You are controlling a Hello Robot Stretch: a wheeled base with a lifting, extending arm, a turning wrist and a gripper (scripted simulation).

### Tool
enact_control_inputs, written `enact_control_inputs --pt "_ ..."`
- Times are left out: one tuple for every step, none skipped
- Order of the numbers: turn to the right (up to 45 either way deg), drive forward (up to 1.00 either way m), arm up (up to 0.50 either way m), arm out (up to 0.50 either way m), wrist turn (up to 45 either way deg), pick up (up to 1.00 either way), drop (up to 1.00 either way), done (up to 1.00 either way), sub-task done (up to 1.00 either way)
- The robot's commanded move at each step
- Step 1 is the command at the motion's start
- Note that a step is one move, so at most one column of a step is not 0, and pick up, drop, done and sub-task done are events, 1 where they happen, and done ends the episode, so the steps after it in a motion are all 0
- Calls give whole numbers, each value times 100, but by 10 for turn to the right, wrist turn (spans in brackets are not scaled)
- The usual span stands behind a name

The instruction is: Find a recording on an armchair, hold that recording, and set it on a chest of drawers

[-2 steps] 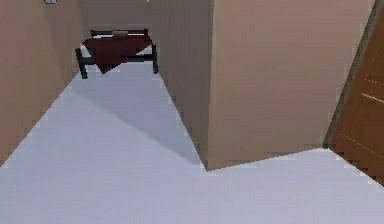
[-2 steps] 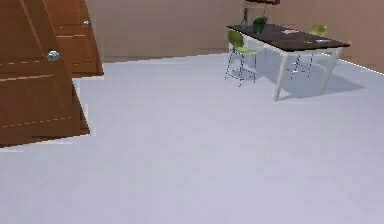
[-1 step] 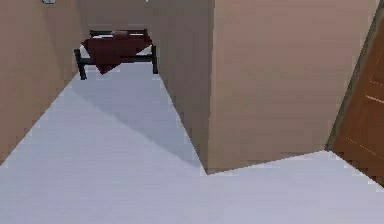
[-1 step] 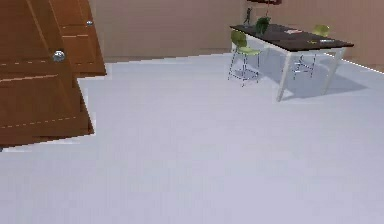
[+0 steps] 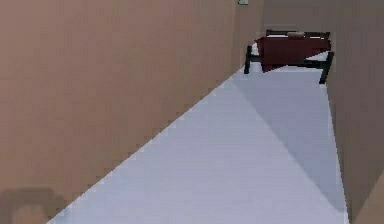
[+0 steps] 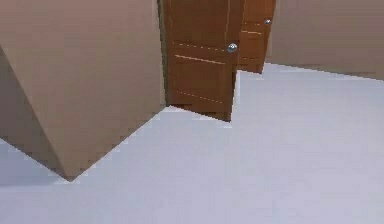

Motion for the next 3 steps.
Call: enact_control_inputs --pt "-360 0 0 0 0 0 0 0 0" --pt "0 35 0 0 0 0 0 0 0" --pt "-450 0 0 0 0 0 0 0 0"
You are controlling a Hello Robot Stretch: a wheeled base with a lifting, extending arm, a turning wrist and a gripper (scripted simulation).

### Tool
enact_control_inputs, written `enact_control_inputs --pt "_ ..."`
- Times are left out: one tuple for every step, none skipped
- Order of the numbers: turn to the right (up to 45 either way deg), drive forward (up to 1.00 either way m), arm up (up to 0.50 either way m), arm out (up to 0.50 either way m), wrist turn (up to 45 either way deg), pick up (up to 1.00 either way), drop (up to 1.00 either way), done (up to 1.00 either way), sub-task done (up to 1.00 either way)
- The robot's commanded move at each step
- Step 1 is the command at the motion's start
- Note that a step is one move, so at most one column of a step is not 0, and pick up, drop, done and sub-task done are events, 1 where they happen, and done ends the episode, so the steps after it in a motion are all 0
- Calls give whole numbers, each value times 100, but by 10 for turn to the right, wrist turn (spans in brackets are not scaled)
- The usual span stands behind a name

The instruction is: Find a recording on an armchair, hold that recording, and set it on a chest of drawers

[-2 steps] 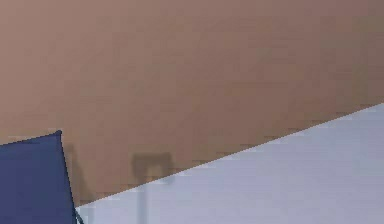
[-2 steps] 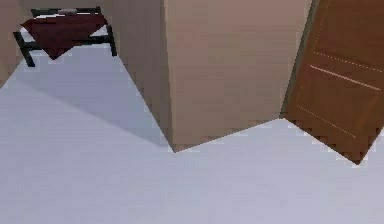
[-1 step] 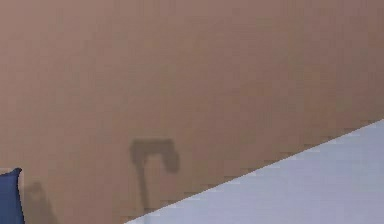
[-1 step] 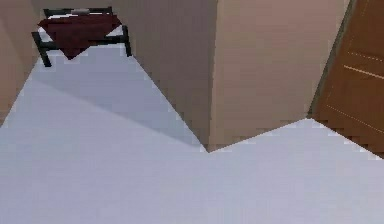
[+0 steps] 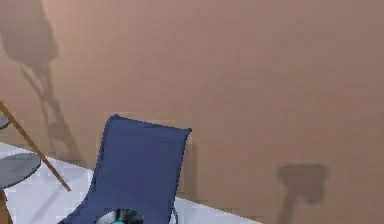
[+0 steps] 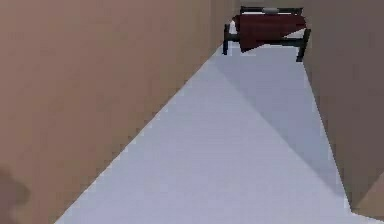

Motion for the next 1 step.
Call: enact_control_inputs --pt "-450 0 0 0 0 0 0 0 0"
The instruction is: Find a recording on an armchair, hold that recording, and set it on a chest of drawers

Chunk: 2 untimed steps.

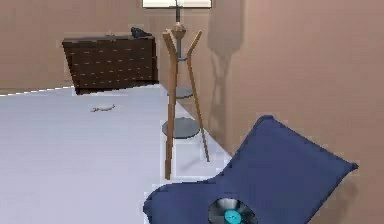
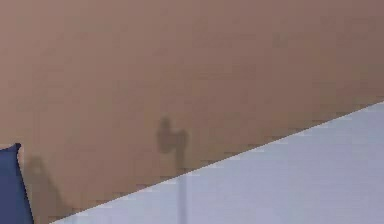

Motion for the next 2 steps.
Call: enact_control_inputs --pt "-450 0 0 0 0 0 0 0 0" --pt "-330 0 0 0 0 0 0 0 0"
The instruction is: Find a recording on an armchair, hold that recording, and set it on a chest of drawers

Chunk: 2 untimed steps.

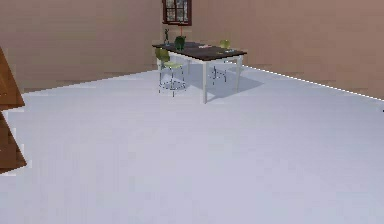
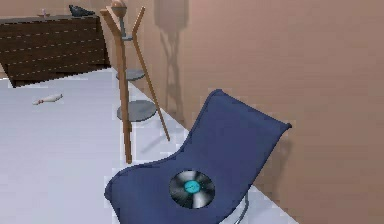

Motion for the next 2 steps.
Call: enact_control_inputs --pt "0 0 44 0 0 0 0 0 0" --pt "0 0 0 38 0 0 0 0 0"
